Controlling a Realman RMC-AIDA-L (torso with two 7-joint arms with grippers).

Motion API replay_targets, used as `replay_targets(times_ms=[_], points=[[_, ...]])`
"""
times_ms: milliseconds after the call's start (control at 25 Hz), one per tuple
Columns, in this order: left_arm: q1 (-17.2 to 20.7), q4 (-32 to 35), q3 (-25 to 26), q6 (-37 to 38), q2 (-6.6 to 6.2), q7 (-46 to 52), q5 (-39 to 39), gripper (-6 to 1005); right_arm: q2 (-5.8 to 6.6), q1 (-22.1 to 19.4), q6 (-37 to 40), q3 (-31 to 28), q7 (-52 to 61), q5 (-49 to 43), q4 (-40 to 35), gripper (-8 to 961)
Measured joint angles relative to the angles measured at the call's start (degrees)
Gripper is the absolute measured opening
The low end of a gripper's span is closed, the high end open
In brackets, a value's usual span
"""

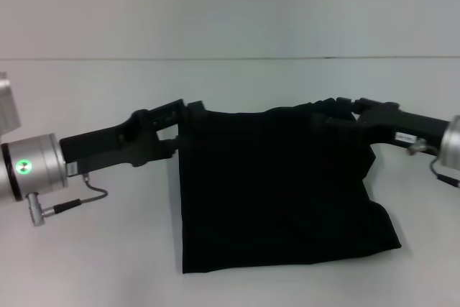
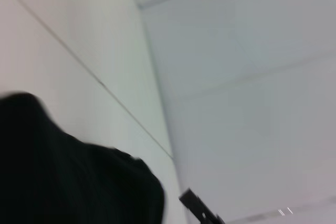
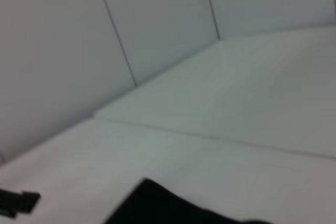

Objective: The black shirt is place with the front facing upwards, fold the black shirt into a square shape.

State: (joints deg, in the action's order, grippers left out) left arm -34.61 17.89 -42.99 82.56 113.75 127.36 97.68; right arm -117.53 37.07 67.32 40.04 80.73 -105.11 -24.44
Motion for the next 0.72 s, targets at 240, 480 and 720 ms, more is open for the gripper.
replay_targets(times_ms=[240,480,720], points=[[0.38,-0.13,-0.33,-7.08,-0.06,2.07,0.10,951,-2.10,2.92,-14.45,2.41,3.15,-5.81,1.24,797],[-0.74,-0.19,-0.61,-12.38,0.32,2.95,0.10,950,-2.14,3.43,-17.85,2.54,3.79,-5.90,1.95,796],[-2.44,-0.31,-1.56,-16.74,0.48,3.06,0.43,949,-2.00,-0.20,-10.89,1.23,0.71,-2.53,-2.46,796]])
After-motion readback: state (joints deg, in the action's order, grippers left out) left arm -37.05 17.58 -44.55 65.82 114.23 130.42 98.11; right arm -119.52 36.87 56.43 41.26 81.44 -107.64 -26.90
